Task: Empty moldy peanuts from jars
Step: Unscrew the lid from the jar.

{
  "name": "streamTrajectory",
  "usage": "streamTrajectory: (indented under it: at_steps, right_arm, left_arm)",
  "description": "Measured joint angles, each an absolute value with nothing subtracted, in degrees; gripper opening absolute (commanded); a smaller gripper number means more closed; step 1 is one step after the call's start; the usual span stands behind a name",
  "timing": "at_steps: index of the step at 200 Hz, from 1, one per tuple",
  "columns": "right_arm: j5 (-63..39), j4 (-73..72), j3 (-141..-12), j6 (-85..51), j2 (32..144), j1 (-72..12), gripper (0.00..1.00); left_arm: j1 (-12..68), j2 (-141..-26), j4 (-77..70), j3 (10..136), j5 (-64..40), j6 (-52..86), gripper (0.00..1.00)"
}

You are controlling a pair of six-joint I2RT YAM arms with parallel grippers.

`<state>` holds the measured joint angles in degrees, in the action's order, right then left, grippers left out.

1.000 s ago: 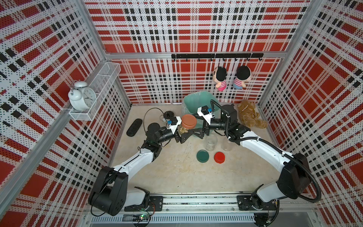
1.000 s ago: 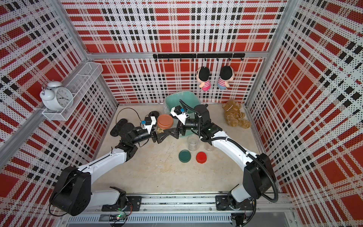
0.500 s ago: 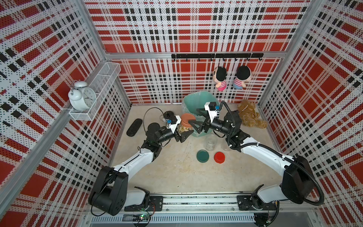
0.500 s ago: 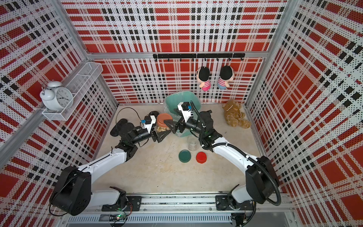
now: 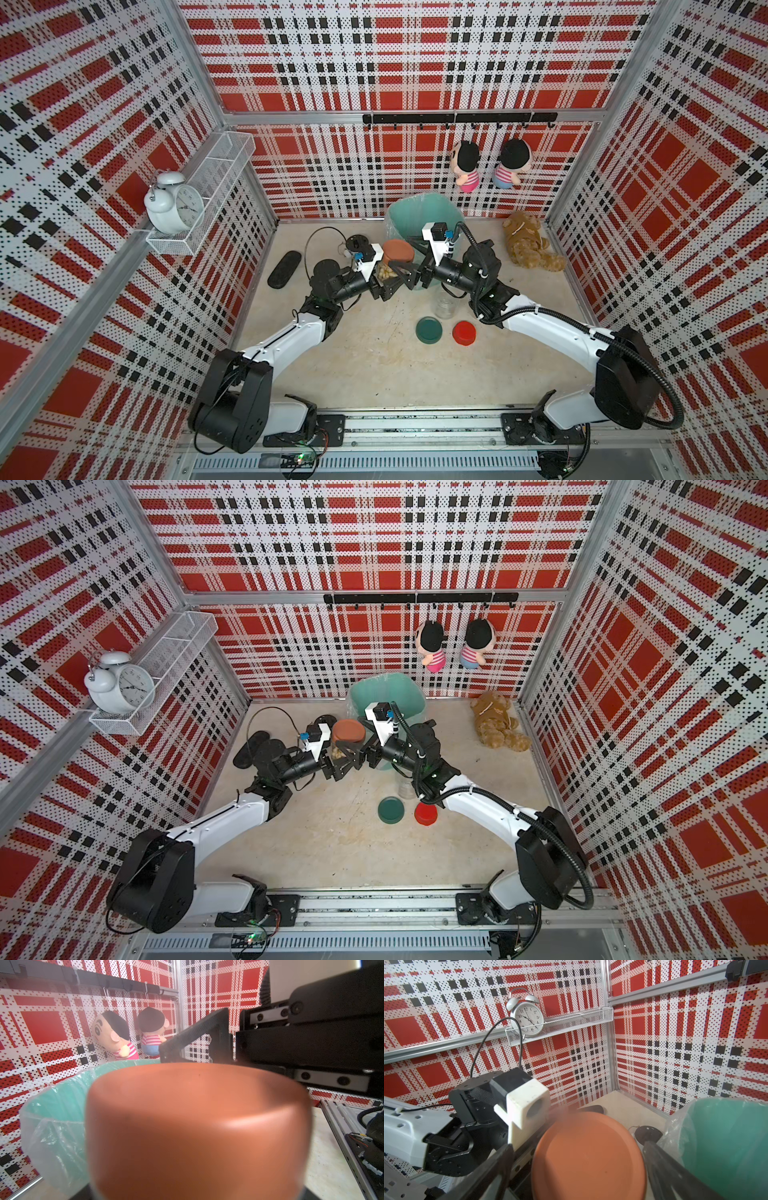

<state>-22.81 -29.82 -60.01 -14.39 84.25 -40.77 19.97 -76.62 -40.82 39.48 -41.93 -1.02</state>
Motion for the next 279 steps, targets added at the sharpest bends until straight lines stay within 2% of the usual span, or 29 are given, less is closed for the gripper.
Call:
streamTrajectory:
  at_steps: [61, 113, 149, 173, 181, 195, 244, 279]
  right_arm:
    - [-22.1, -27.3, -62.0, -13.2, 85.9, -40.8, 0.96]
    - [-23.9, -26.0, -63.4, -12.3, 86.8, -40.8, 0.81]
    - [-24.6, -25.0, -64.2, -11.2, 87.3, -40.7, 0.61]
    - [-25.5, -24.6, -64.3, -9.6, 87.3, -40.5, 0.45]
    - [-26.7, -24.2, -64.5, -8.8, 87.3, -40.2, 0.39]
    - [-30.2, -23.7, -64.7, -7.7, 87.3, -38.8, 0.33]
    - [-49.9, -15.8, -70.6, 1.0, 89.6, -32.9, 0.33]
    - [-61.2, 0.4, -82.7, 14.0, 95.5, -30.3, 0.41]
  left_arm:
    - [20.0, -76.6, -40.8, 39.5, -41.9, -0.4, 0.0]
    - [20.0, -76.8, -40.7, 39.5, -42.0, -0.1, 0.0]
    - [20.0, -76.8, -40.7, 39.5, -42.0, 0.0, 0.0]
    - [20.0, -76.9, -40.6, 39.5, -42.5, -0.1, 0.0]
    - [20.0, -76.9, -40.6, 39.5, -42.8, -0.2, 0.0]
    - [20.0, -76.9, -40.6, 39.5, -43.6, -0.2, 0.0]
    - [20.2, -77.1, -41.0, 39.5, -46.5, -0.6, 0.0]
    - [20.1, -77.8, -41.8, 39.9, -47.4, -0.8, 0.0]
